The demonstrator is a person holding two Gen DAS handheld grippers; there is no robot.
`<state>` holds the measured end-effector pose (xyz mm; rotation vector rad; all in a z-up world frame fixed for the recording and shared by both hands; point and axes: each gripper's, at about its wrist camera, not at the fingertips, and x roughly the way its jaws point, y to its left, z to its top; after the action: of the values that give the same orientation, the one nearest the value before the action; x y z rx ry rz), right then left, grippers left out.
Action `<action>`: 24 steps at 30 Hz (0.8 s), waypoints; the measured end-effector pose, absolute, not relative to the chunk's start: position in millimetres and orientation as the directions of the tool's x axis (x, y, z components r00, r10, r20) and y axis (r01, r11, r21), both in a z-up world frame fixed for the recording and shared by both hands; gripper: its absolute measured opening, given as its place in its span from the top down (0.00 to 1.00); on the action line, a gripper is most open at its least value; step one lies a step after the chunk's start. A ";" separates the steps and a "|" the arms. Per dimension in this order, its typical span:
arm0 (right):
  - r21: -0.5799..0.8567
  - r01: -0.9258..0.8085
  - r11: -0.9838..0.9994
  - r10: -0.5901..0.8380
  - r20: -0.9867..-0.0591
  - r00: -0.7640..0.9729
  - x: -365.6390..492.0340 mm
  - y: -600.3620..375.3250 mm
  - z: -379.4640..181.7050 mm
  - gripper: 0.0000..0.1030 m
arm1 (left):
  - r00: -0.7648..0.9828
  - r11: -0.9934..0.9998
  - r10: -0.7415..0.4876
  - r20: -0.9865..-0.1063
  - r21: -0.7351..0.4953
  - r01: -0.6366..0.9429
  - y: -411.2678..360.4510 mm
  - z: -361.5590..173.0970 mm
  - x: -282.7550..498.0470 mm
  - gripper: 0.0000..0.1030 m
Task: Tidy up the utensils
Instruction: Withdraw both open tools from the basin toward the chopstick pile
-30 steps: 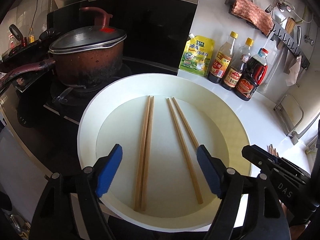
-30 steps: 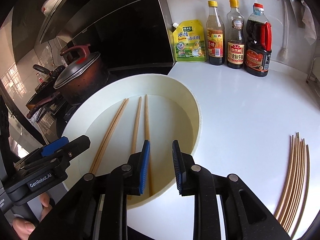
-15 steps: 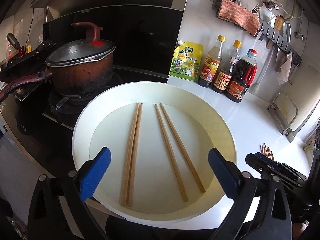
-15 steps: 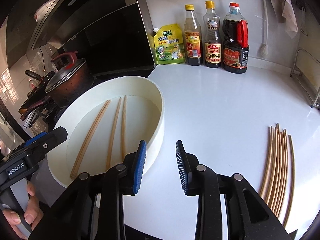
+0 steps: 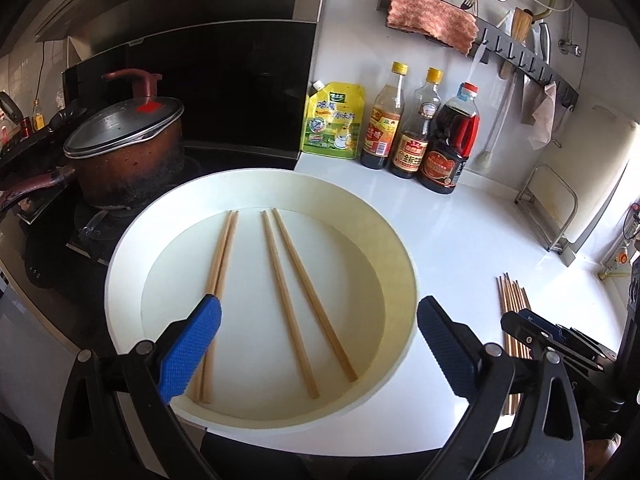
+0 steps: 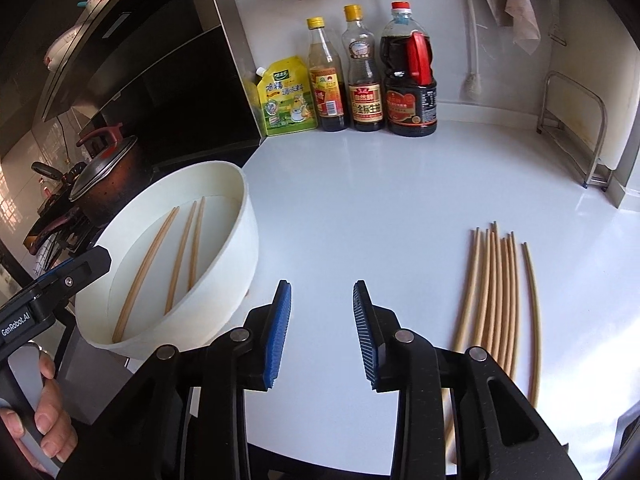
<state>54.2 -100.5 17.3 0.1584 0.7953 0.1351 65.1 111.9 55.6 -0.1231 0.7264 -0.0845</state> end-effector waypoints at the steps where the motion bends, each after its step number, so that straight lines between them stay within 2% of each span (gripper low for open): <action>1: 0.191 -0.049 0.980 0.170 -0.699 0.695 51.5 -107.2 17.0 0.70 | 0.745 0.988 -0.133 -0.654 -0.143 0.050 105.8 55.9 64.1 0.06; 16: 0.177 0.172 0.969 0.005 -0.713 0.702 0.5 -220.9 5.8 0.68 | 0.659 0.943 -0.324 -0.679 -0.172 0.286 -16.2 39.1 59.6 0.06; 24: 0.144 0.245 0.959 -0.059 -0.742 0.668 -7.3 -255.5 -17.2 0.68 | 0.628 0.934 -0.338 -0.701 -0.167 0.316 -60.7 16.7 62.3 0.06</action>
<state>-7.3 -255.5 -17.2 0.2406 0.8232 -0.1733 62.3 -60.7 16.7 -0.0287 0.8091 -0.3752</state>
